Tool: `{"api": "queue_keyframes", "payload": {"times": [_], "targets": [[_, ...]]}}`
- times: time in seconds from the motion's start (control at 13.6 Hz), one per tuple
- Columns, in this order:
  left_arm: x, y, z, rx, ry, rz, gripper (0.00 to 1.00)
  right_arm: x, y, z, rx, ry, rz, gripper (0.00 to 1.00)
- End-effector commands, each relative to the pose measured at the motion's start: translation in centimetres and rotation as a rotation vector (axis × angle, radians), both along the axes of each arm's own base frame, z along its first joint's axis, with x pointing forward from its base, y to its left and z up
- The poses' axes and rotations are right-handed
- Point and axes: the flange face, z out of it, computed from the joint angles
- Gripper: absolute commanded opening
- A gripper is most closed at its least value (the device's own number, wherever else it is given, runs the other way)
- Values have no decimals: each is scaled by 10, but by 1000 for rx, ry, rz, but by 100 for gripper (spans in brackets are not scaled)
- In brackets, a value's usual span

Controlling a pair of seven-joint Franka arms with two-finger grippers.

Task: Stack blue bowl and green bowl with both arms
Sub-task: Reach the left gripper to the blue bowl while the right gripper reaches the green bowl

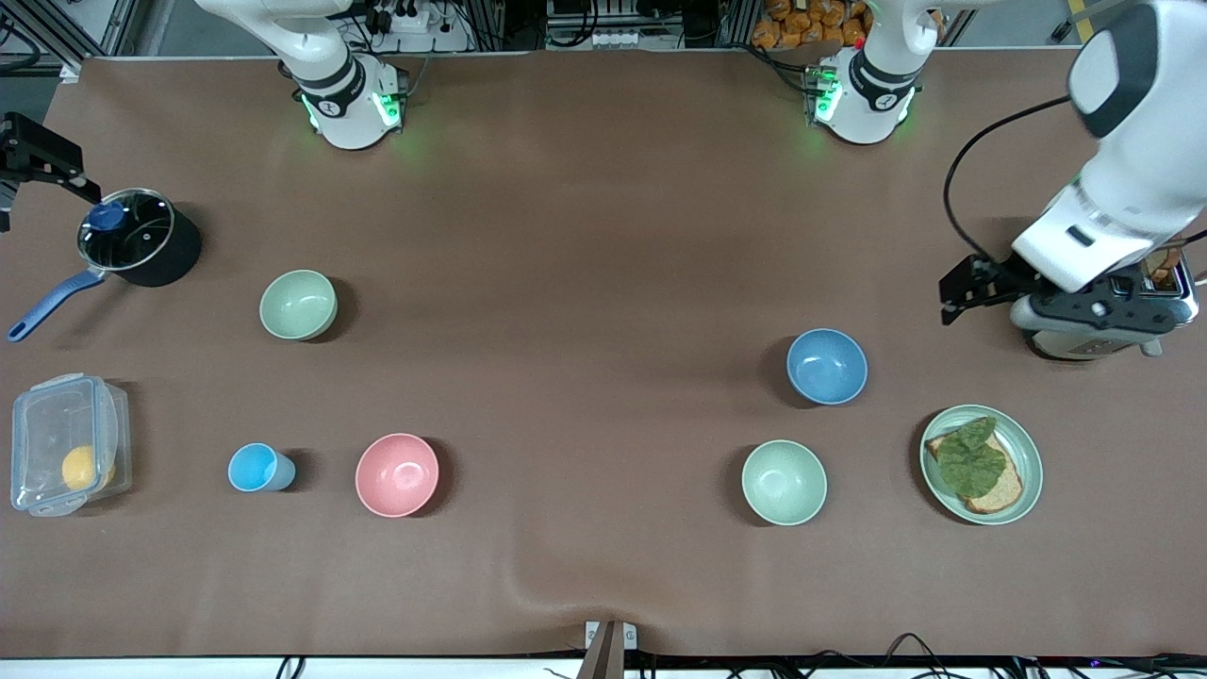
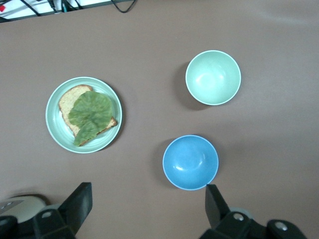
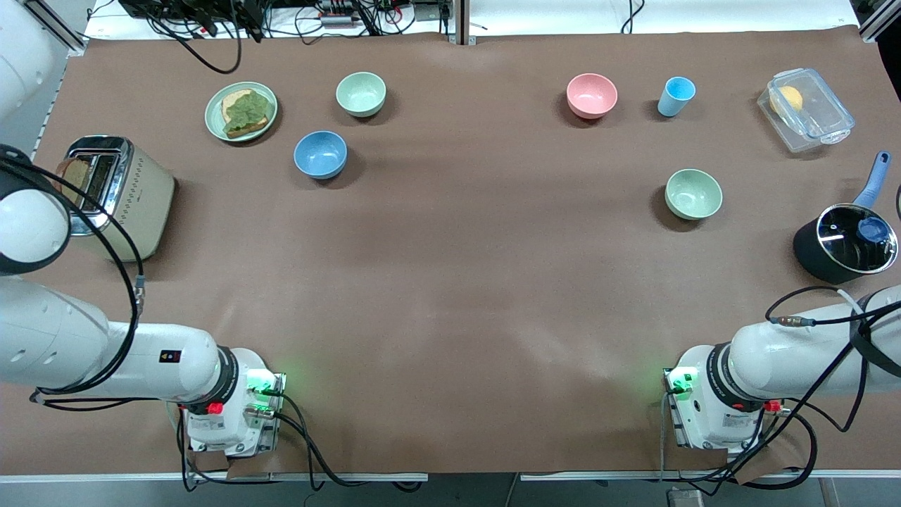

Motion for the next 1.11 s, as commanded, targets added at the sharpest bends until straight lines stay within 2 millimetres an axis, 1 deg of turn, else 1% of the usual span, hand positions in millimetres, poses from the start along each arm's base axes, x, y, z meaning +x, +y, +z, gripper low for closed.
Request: {"api": "queue_keyframes", "payload": {"times": [0.0, 0.15, 0.29, 0.37, 0.44, 0.52, 0.59, 0.66, 0.74, 0.81, 0.88, 0.96, 1.03], "targets": [[-4, -13, -30, 17, -1, -41, 100, -4, 2, -3, 0, 9, -45, 100], [-13, -12, -61, 21, 19, -41, 100, 1, -4, -12, -4, 29, -54, 100], [-28, -16, -95, 26, 44, -52, 100, 9, -10, -20, -25, 31, -55, 100], [-32, -15, -106, 30, 54, -54, 100, 20, -12, -38, -37, 58, -57, 100], [-35, -14, -115, 40, 70, -59, 100, 29, -21, -55, -57, 87, -69, 100], [-37, -14, -125, 59, 86, -69, 100, 43, -25, -79, -72, 118, -75, 100], [-40, -12, -133, 65, 102, -58, 100, 55, -27, -100, -78, 142, -74, 100], [-44, -7, -144, 67, 127, -46, 100, 64, -29, -116, -81, 151, -74, 100], [-47, -6, -156, 66, 152, -19, 100, 74, -33, -126, -95, 134, -67, 100], [-47, -1, -173, 66, 186, 31, 100, 79, -43, -134, -99, 124, -51, 100], [-48, 2, -193, 68, 224, 39, 100, 86, -43, -149, -98, 139, -40, 100], [-47, 2, -212, 78, 256, 32, 100, 87, -43, -154, -95, 147, -46, 100], [-44, 3, -223, 103, 269, 14, 100, 87, -53, -169, -79, 175, -70, 100]]}}
